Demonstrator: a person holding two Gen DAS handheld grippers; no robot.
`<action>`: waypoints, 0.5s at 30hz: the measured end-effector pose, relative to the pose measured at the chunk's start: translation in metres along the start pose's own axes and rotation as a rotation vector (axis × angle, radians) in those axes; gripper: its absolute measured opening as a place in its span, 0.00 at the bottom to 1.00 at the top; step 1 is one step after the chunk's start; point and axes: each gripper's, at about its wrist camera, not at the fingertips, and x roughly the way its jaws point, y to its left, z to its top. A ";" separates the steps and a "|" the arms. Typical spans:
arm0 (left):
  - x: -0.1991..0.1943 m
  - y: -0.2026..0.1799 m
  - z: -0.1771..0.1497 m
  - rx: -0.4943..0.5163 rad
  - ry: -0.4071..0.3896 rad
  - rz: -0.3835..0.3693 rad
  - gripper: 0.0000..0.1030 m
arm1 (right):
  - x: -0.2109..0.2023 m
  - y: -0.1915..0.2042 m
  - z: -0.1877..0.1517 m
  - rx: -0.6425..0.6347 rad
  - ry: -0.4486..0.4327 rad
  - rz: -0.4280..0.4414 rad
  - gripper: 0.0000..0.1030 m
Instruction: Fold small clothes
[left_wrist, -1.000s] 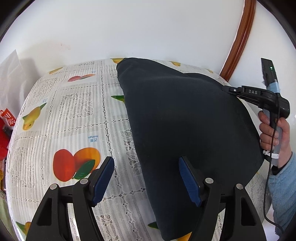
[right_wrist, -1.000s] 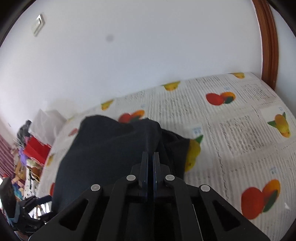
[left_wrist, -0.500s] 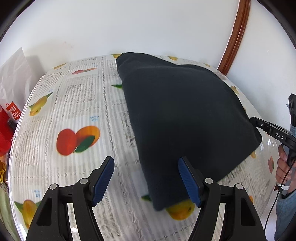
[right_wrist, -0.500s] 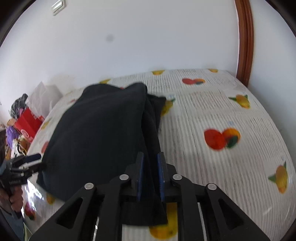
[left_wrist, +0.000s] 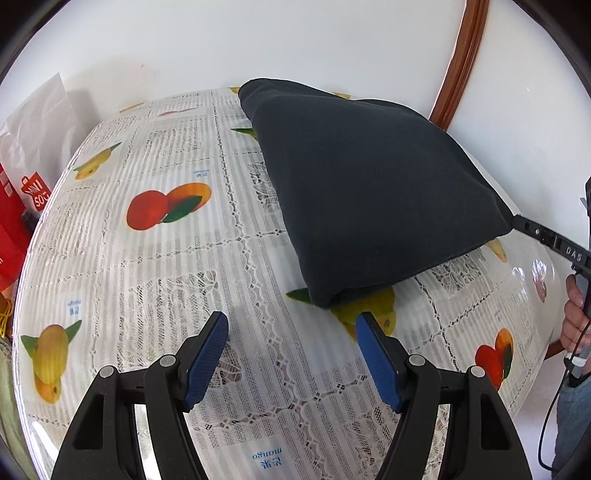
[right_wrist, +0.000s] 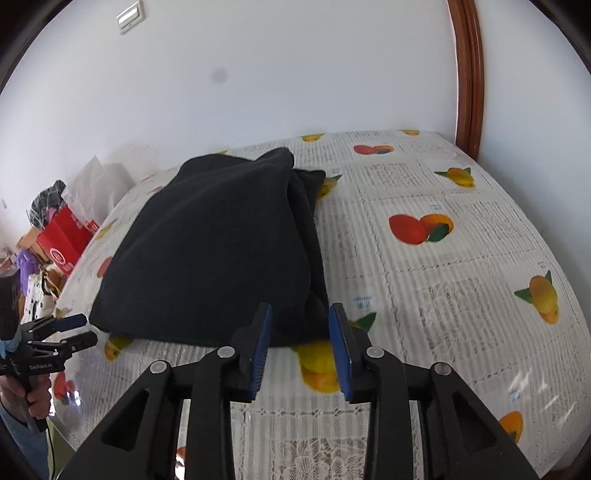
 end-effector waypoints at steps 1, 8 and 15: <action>0.002 0.000 0.000 0.003 0.001 -0.007 0.67 | 0.000 0.000 -0.005 0.004 0.001 -0.034 0.32; 0.013 -0.006 0.012 0.052 -0.011 -0.023 0.54 | 0.003 0.000 -0.025 0.067 0.044 -0.052 0.33; 0.023 -0.004 0.022 0.063 -0.026 -0.093 0.39 | 0.025 0.022 -0.019 0.108 0.000 -0.057 0.33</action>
